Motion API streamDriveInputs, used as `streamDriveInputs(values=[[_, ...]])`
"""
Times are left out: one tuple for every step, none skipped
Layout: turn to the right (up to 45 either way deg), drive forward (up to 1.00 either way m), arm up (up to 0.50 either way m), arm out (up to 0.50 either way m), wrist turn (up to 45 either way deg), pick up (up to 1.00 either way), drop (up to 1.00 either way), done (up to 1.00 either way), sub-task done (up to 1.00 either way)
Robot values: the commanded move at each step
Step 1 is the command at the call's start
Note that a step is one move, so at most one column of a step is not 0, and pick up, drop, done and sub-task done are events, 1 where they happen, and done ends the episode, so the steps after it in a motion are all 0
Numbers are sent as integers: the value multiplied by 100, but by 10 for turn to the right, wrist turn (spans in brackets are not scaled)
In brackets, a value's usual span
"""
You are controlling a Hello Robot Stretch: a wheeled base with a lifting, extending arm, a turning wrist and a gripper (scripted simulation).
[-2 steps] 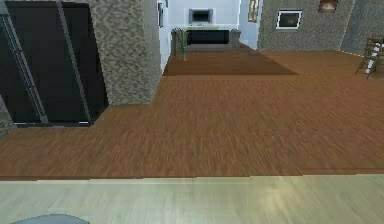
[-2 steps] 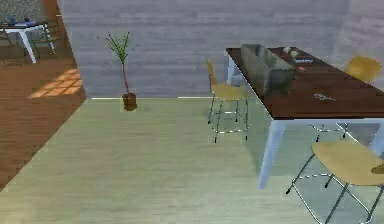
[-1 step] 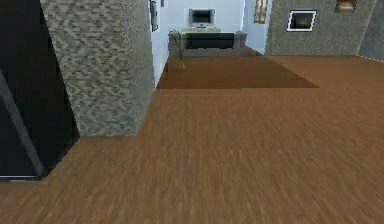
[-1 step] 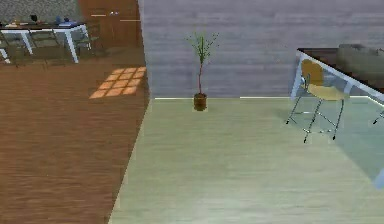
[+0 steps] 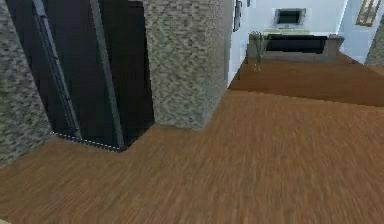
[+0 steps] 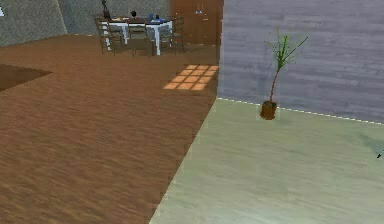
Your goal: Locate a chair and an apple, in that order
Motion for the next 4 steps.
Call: streamDriveInputs(values=[[0,5,0,0,0,0,0,0,0],[-300,0,0,0,0,0,0,0,0],[0,85,0,0,0,0,0,0,0],[-300,0,0,0,0,0,0,0,0]])
